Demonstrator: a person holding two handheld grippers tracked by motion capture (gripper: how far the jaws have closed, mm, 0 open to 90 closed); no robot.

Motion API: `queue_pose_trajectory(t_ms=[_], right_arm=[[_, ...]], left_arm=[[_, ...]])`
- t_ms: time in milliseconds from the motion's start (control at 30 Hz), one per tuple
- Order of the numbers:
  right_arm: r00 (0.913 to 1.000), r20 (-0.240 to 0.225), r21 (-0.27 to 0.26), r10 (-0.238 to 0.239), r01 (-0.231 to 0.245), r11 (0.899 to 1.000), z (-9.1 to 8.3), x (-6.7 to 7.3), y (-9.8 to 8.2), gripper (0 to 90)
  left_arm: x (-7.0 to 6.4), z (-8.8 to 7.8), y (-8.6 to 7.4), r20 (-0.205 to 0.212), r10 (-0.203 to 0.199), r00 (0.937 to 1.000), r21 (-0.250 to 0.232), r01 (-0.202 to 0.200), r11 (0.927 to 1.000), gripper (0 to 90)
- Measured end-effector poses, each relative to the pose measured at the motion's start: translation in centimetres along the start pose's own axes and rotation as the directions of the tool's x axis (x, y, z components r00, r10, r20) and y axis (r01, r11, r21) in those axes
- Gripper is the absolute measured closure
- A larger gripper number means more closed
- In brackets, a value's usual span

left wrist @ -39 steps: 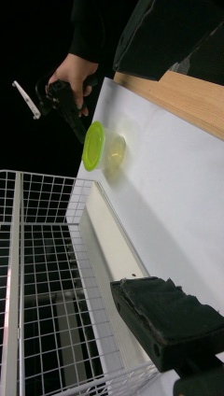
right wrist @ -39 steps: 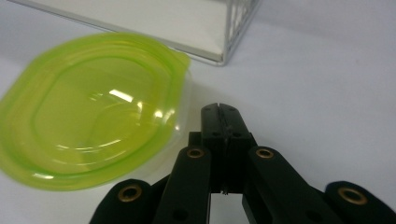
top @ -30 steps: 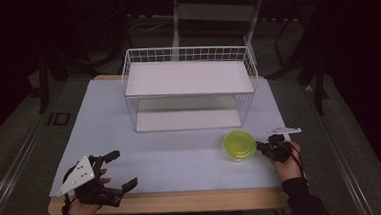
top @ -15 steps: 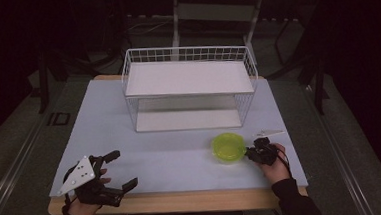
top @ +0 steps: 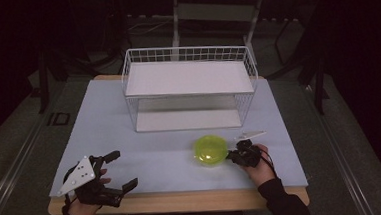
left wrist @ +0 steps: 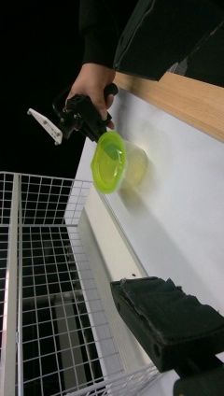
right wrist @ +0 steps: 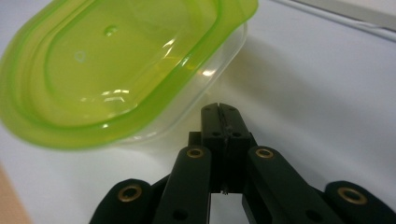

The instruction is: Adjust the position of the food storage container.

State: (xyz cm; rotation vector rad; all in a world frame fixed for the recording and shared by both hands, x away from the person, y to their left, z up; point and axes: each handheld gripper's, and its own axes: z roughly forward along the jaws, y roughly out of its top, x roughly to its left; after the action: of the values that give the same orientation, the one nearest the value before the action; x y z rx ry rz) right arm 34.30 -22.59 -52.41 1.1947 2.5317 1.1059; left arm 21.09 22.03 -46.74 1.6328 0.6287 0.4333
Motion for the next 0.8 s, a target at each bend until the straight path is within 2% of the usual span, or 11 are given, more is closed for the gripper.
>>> queue_pose_trajectory(t_ms=[333,800], right_arm=[[0.9974,-0.044,0.033,-0.057,0.058,0.998,2.5,3.3,1.2,90.0],[0.9939,-0.077,0.030,-0.080,0.082,0.996,5.0,5.4,3.2,90.0]], left_arm=[[-0.1,0.0,0.0,0.005,0.003,1.0000,0.004,-0.003,1.0000,0.5],[-0.1,0.1,0.0,0.014,0.007,0.9999,0.016,-0.007,0.9999,0.6]])
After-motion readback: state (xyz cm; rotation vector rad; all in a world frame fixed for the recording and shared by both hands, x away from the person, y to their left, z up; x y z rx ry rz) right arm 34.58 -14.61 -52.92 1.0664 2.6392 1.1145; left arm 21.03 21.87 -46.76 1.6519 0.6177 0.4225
